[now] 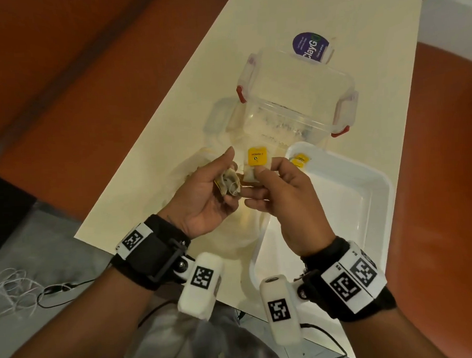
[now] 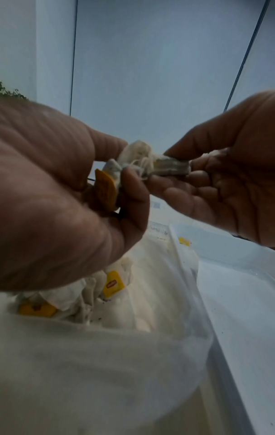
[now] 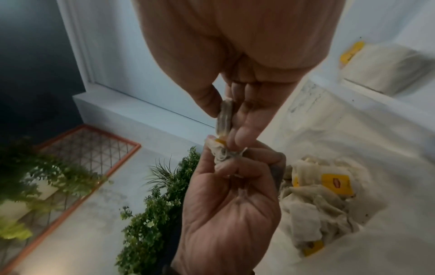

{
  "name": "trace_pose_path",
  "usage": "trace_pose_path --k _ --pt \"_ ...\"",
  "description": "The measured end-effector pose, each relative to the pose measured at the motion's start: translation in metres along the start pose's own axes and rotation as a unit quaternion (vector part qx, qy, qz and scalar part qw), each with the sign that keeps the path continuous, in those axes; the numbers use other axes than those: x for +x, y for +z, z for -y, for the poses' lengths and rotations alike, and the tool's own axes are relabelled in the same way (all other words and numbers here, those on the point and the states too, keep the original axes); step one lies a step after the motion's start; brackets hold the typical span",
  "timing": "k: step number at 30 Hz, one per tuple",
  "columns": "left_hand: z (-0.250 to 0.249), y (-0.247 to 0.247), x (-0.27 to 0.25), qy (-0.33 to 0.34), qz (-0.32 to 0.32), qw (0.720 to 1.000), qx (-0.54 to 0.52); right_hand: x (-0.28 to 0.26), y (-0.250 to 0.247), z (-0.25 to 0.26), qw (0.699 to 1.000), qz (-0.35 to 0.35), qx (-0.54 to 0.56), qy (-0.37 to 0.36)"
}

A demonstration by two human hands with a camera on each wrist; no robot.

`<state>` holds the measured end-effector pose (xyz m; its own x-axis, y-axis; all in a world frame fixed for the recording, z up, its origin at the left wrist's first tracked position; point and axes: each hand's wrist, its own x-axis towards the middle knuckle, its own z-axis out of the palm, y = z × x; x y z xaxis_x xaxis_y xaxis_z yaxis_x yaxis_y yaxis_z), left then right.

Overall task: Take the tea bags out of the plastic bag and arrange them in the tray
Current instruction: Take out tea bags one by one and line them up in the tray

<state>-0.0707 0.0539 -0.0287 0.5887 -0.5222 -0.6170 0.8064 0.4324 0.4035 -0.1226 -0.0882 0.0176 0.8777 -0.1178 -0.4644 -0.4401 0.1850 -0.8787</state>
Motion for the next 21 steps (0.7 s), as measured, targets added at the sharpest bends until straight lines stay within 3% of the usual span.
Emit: trace_pose_path --k 4,9,15,21 --pt "0.001 0.01 0.0 0.001 0.007 1.0 0.016 -0.001 -0.006 0.002 0.999 0.012 0.041 0.013" --pt "0.003 0.005 0.006 0.008 -0.026 1.0 -0.001 -0.006 -0.01 0.003 1.0 0.021 -0.003 -0.013" --pt "0.008 0.023 -0.009 0.12 0.012 0.971 0.206 -0.009 -0.013 -0.005 0.993 -0.046 -0.069 -0.089" --pt "0.015 0.026 -0.008 0.159 -0.009 0.935 0.318 -0.013 -0.027 -0.006 0.989 -0.055 -0.103 -0.089"
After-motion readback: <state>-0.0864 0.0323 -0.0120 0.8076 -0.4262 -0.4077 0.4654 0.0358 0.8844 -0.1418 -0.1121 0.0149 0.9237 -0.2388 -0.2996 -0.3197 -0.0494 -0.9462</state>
